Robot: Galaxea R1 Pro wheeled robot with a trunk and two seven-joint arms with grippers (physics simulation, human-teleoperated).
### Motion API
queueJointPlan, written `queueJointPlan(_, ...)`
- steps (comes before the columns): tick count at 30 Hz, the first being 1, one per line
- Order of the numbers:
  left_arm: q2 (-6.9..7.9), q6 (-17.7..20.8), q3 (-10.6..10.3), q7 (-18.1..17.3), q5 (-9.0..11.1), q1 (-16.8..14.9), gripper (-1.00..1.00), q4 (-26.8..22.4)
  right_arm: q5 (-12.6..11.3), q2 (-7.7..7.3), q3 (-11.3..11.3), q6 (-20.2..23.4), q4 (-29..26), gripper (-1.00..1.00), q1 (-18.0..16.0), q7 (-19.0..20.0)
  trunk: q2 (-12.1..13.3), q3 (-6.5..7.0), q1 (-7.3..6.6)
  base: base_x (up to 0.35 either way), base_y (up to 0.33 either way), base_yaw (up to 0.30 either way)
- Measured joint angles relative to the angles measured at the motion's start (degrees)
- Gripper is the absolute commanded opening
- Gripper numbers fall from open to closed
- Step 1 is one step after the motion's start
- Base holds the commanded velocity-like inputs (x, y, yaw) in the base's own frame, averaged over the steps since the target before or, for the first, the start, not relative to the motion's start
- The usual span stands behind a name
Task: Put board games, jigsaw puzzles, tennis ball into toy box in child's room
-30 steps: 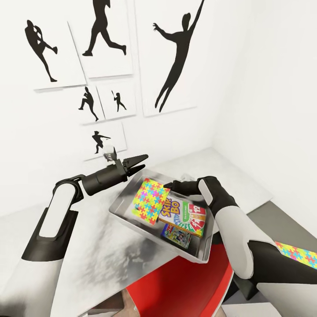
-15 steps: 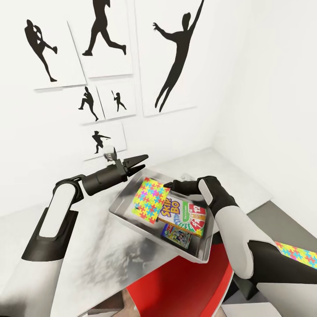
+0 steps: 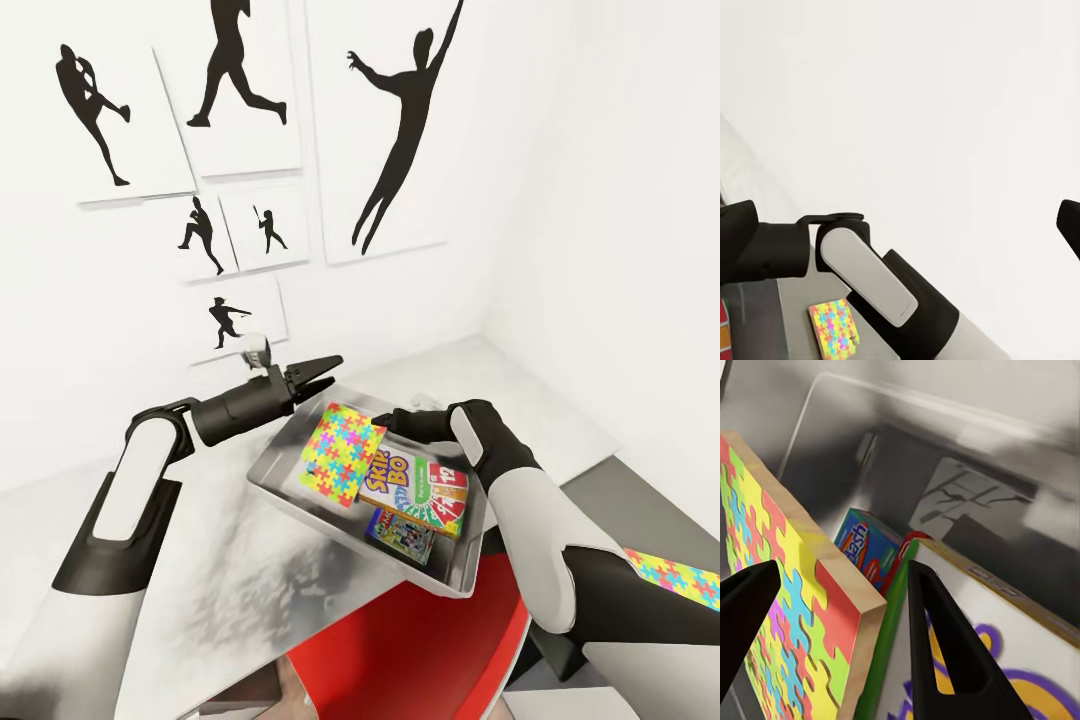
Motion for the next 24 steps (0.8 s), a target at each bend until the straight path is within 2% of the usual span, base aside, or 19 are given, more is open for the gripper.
queueJointPlan(13,0.01,-0.02,-0.61,0.04,-0.01,-0.06,1.00,-0.03,0.29,0.02,0.16,-1.43,0.13,-1.00,0.02,-0.40,0.00,0.00,0.00,0.000,0.000,0.000)
queueJointPlan(24,0.09,-0.01,-0.64,0.05,-0.01,-0.10,1.00,-0.01,0.48,0.15,0.37,-5.05,0.52,-1.00,0.22,-0.67,0.00,0.00,0.00,0.000,0.000,0.000)
